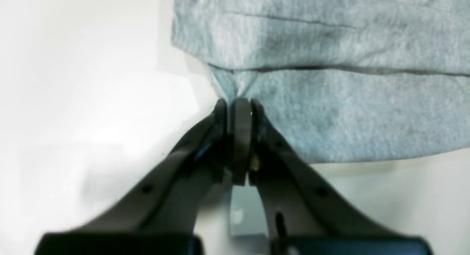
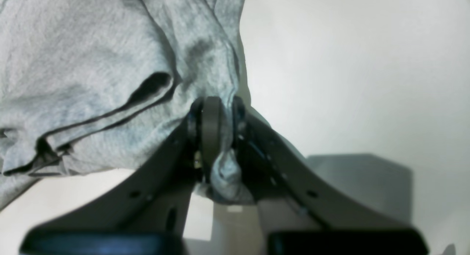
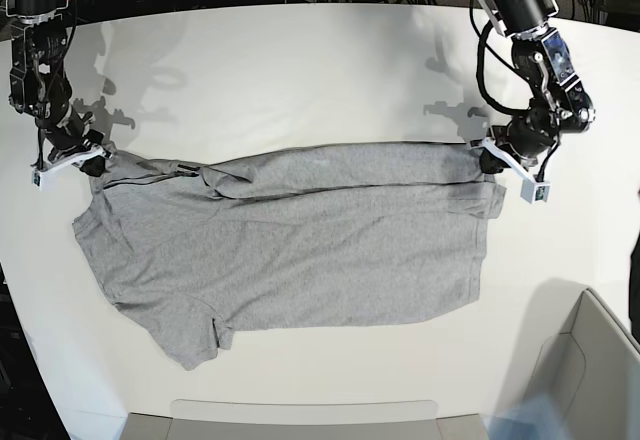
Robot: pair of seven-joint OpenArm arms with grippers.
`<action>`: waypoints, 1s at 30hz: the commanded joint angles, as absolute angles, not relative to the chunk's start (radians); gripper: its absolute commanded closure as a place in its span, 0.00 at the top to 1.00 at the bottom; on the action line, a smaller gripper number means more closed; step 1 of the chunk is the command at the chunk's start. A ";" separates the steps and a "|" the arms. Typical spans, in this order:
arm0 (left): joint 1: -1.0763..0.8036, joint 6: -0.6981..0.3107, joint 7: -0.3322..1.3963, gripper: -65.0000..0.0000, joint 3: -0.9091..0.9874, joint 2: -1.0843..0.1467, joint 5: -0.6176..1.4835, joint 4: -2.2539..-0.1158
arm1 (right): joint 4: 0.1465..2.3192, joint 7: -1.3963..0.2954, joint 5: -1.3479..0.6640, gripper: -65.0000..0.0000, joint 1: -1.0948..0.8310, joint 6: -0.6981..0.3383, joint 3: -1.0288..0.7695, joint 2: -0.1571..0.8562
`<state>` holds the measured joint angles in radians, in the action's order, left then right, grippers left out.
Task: Fold the T-shirt properly
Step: 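Lower the folded collar edge onto the shirt body with both grippers, then drag the folded shirt back toward the robot with both grippers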
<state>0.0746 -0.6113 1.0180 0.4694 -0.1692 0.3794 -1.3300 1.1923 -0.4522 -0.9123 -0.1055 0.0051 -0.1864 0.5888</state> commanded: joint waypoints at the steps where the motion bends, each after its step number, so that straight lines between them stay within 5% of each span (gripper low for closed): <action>1: 0.067 -0.611 1.078 0.00 0.466 -0.173 0.340 -1.325 | 1.207 -0.469 -0.908 0.00 -0.104 0.002 -0.213 0.613; 30: -0.292 -0.668 1.116 0.00 0.476 -0.341 0.341 -1.515 | 1.452 -0.575 -0.906 0.00 -0.518 -0.001 -0.429 0.627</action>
